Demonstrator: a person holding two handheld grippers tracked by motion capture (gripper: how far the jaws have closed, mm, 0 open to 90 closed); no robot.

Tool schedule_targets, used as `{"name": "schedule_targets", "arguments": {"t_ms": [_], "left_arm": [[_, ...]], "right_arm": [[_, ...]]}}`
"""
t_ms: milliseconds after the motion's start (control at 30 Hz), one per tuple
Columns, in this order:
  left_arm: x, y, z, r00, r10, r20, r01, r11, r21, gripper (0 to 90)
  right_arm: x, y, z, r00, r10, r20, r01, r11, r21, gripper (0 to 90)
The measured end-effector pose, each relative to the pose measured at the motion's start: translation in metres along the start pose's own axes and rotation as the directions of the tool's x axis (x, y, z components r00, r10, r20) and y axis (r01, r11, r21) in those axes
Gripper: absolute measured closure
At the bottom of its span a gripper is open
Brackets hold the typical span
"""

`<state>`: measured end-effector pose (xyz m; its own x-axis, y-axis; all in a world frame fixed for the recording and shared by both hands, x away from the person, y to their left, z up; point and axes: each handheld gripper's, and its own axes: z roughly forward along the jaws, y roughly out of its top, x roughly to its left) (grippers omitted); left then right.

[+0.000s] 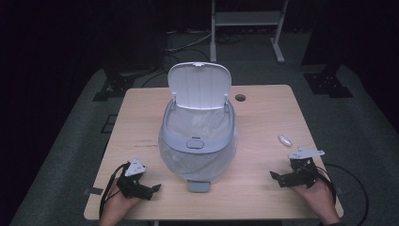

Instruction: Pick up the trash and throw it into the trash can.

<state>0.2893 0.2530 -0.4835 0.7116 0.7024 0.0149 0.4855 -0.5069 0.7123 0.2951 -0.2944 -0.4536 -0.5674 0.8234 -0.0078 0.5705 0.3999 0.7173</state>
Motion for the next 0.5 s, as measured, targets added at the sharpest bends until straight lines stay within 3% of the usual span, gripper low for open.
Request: {"name": "schedule_targets", "arguments": {"t_ms": [500], "left_arm": [[0.000,0.000,0.000,1.0000,-0.001,-0.001,0.001,1.0000,-0.001,0.0]], "right_arm": [[-0.025,0.023,0.002,0.9990,0.034,0.028,-0.034,0.999,-0.027,0.0]]}}
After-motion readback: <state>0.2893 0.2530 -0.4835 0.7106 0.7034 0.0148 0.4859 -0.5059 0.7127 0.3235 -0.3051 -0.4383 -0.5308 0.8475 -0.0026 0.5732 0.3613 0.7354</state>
